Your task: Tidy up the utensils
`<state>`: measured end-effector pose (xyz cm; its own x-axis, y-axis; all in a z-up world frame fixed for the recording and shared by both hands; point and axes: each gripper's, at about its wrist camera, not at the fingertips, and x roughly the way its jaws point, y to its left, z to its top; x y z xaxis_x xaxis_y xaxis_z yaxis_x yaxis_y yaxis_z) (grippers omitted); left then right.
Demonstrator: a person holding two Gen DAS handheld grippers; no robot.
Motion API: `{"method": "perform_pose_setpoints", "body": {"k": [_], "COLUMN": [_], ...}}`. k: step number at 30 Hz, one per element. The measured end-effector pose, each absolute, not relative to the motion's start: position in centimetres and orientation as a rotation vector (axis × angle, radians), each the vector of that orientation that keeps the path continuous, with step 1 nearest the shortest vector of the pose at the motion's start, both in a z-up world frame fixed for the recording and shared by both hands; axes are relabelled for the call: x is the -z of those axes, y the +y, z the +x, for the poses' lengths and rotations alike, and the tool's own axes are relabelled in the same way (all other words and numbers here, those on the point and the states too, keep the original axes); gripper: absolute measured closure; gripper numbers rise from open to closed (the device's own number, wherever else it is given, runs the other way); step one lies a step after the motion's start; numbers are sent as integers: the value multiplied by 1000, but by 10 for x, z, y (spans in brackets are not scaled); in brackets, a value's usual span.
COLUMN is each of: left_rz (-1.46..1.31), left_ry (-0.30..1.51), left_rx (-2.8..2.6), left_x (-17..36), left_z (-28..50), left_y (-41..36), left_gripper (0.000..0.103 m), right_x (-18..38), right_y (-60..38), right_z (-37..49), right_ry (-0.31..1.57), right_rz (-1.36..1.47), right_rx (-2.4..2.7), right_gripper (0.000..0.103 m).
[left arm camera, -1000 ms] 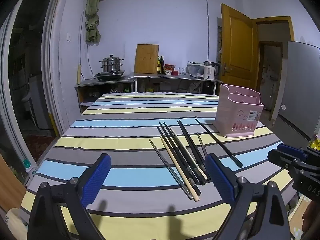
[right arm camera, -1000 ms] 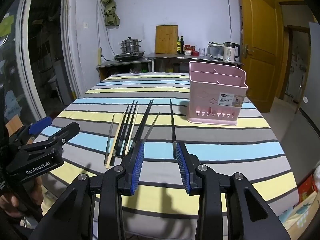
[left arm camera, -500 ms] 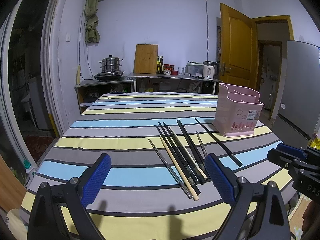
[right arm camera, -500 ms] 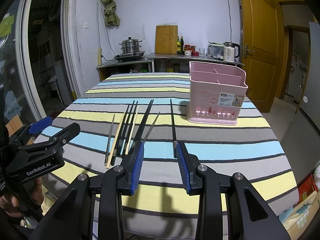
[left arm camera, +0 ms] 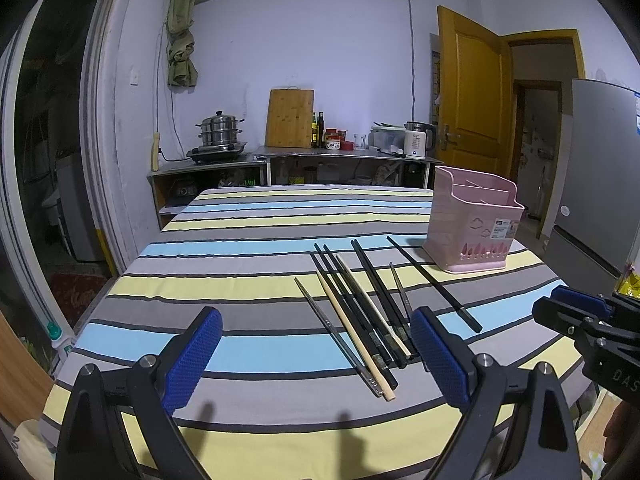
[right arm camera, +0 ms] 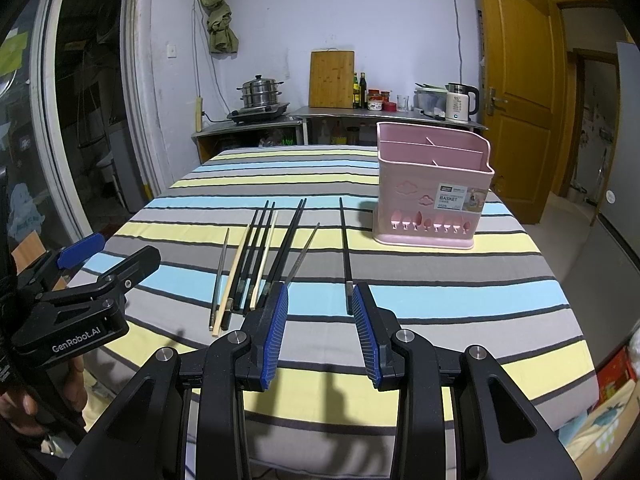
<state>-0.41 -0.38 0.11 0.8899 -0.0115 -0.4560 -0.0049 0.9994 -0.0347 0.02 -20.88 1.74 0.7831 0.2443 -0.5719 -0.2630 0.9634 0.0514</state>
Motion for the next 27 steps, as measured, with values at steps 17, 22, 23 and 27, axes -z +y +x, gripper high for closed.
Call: {"method": "perform_pose_setpoints", "body": {"k": [17,22,23,27], "left_rz": [-29,-29,-28,-28], "left_ry": [472,472,472,471], "left_rx": [7,7,7,6], "left_x": [-4,-4,-4,-4], "left_z": [-7,-7,-7,-7], "left_y": [-6,-6,-6,-6], "left_gripper": [7,7,7,7], "right_x": [-18,-17,-17,-17], "right_y": [-208,-208,-208,-208], "right_z": [0,0,1,1], "right_ry": [612,611,611,611], "right_rz": [-30,-30,-31,-30], "right_rx": [-275,-275,-275,-275], "right_gripper": [68,68,68,68]}}
